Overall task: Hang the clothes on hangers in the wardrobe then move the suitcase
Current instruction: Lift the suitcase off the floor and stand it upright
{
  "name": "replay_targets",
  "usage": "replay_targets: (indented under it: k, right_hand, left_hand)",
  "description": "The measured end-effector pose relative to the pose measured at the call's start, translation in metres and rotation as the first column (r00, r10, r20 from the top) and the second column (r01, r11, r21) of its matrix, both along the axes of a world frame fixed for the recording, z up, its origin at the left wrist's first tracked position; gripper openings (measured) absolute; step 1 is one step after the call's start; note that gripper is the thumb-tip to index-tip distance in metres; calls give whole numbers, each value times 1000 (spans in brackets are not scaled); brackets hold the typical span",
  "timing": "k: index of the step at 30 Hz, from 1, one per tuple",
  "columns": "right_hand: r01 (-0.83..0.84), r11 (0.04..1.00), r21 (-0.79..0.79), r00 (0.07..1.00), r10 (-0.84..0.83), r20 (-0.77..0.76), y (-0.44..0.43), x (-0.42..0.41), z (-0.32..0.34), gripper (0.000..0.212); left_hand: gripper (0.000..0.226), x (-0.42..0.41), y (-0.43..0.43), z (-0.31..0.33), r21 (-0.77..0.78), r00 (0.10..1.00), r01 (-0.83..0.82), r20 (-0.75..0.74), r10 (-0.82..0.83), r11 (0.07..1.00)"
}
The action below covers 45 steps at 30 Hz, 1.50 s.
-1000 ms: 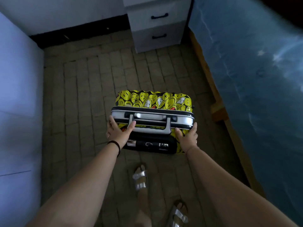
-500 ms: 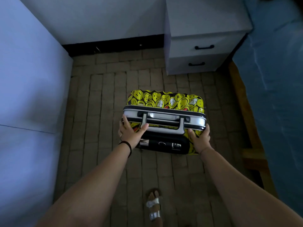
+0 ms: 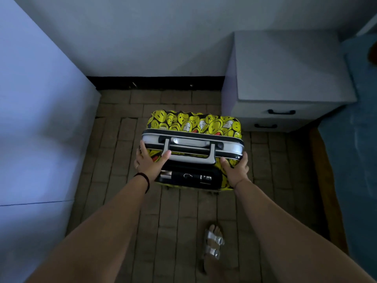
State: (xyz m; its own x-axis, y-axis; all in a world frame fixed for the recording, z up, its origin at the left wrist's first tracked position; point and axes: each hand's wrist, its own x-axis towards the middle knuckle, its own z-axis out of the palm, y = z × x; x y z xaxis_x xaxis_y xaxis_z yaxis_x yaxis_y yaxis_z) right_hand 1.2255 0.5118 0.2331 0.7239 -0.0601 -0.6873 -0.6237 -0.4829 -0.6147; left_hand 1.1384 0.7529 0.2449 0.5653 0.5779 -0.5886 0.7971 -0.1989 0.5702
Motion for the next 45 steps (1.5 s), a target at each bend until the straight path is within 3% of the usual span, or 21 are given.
replay_targets:
  k: [9,15,18,22,25,28,30,34,37,42,45]
  right_hand:
    - [-52,999,6,998,51,35,90,128,-7,92]
    - [28,999,40,998,-30,53,147,211,-13,96]
    - [112,991,66,993,-114,19,169,246,-18,107]
    - [157,983,95,987,-158,5,172,283,-48,141]
    - [167,980,106,986,-167,0,177,312,-46,132]
    - [160,982,105,986,-165,41,190,339,-19,97]
    - [142,988,61,985,-148,94,189,360,-15,85]
    - [135,991,20,968,-136,212,179,399,-32,105]
    - [115,993,18,969,-116,217,166,421,-55,90]
    - [125,992,-2,977,-123,176,179,412,-34,83]
    - [142,990,-8,975,-138,171,177,415,-45,100]
  left_hand:
    - [106,114,86,-4,10,999,-32,15,32,999]
    - [105,204,145,1,-11,1000,-5,19,5,1000]
    - [105,244,174,2,-30,999,53,8,-53,998]
    - [102,286,197,-3,-16,994,107,26,-107,994]
    - [101,311,201,-4,-5,995,100,24,-100,995]
    - [104,334,196,-4,-28,998,60,23,-59,998]
    - [104,344,184,-5,-37,1000,25,18,-24,999]
    - [103,362,159,-8,-45,999,-31,30,33,998]
    - [102,388,164,-9,-45,998,-12,62,15,999]
    - [102,399,173,-16,-7,999,24,47,-24,1000]
    - [102,400,175,-15,-12,999,25,35,-25,1000]
